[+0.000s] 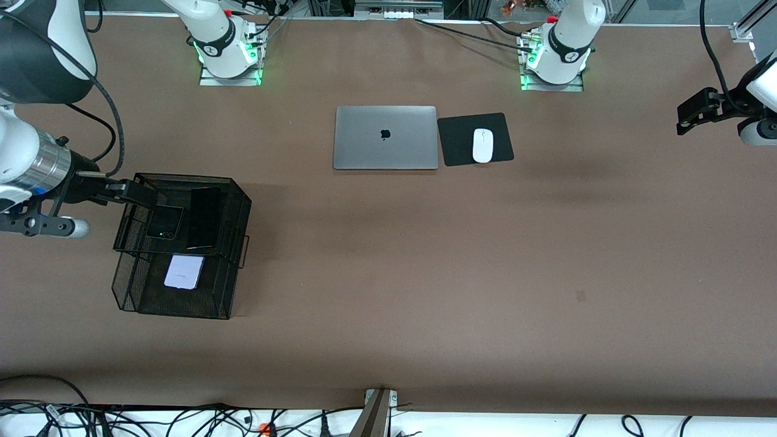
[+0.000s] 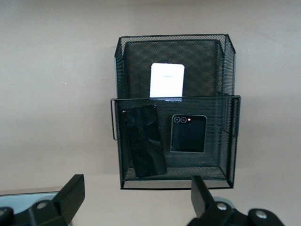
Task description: Place phones with both arms
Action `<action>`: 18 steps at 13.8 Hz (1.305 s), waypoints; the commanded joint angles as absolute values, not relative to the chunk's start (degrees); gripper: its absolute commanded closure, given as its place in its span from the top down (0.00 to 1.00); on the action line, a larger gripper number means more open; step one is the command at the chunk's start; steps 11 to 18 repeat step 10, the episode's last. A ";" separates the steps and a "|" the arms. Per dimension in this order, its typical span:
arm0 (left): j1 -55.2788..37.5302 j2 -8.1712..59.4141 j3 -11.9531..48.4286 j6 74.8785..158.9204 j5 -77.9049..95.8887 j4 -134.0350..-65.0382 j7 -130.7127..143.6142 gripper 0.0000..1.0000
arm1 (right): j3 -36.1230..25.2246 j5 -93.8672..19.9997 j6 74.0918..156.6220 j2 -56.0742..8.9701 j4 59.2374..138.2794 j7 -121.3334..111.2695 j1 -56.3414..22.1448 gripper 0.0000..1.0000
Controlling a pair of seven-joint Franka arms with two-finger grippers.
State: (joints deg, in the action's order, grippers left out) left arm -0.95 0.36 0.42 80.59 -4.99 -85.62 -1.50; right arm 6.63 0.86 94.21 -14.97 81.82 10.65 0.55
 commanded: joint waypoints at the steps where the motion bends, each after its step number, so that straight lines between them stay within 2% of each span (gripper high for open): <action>1: -0.44 -0.26 0.44 80.07 -3.78 -85.17 -2.81 1.00 | 9.84 4.12 96.41 -12.13 85.43 10.37 3.34 1.00; 5: -0.44 -0.26 0.62 80.07 -3.78 -85.17 -2.73 1.00 | 10.81 4.04 101.42 -12.48 87.45 6.42 4.40 1.00; 18: -0.44 -0.26 0.62 80.07 -3.78 -85.17 -2.72 1.00 | 10.72 3.60 101.34 -13.62 86.66 7.39 3.96 1.00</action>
